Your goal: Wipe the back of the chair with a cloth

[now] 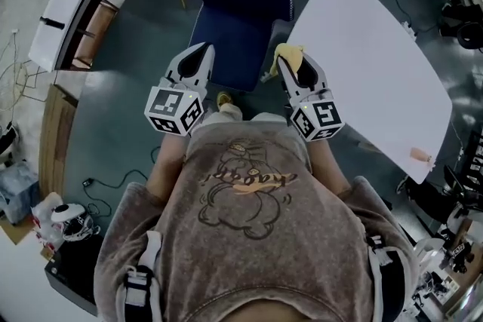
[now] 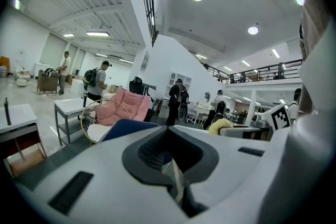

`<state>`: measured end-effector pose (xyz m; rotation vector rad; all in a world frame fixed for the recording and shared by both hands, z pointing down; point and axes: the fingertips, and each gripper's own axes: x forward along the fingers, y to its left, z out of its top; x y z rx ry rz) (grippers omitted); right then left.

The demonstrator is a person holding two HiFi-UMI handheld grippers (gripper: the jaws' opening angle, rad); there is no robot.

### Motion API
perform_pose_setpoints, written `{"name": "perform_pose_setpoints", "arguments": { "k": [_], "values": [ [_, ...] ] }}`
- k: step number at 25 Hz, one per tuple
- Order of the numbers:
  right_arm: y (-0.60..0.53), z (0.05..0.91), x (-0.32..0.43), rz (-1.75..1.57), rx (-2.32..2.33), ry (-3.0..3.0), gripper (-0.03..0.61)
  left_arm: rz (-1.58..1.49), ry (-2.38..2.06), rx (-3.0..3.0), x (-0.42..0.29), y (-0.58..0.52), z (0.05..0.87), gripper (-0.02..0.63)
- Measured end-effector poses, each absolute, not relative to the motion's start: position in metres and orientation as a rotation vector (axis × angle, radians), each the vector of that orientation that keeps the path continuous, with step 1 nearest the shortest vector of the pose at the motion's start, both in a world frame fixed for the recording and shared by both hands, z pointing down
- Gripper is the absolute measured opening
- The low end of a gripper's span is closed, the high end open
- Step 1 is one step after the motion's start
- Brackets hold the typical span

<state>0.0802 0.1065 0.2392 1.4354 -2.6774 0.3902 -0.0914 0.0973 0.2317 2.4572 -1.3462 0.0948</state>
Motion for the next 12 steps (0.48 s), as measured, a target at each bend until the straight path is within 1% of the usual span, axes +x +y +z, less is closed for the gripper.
{"name": "perform_pose_setpoints", "arguments": {
  "k": [5,12],
  "values": [
    [0.080,0.241,0.084,0.407,1.516,-2.620,0.170,0.105,-1.300,2.474,-0.093,0.059,0.232,0.009],
    [0.044,0.250,0.099,0.418,1.556,-2.583,0.170,0.127,-1.259,2.469,-0.077,0.023,0.246,0.009]
  ]
}}
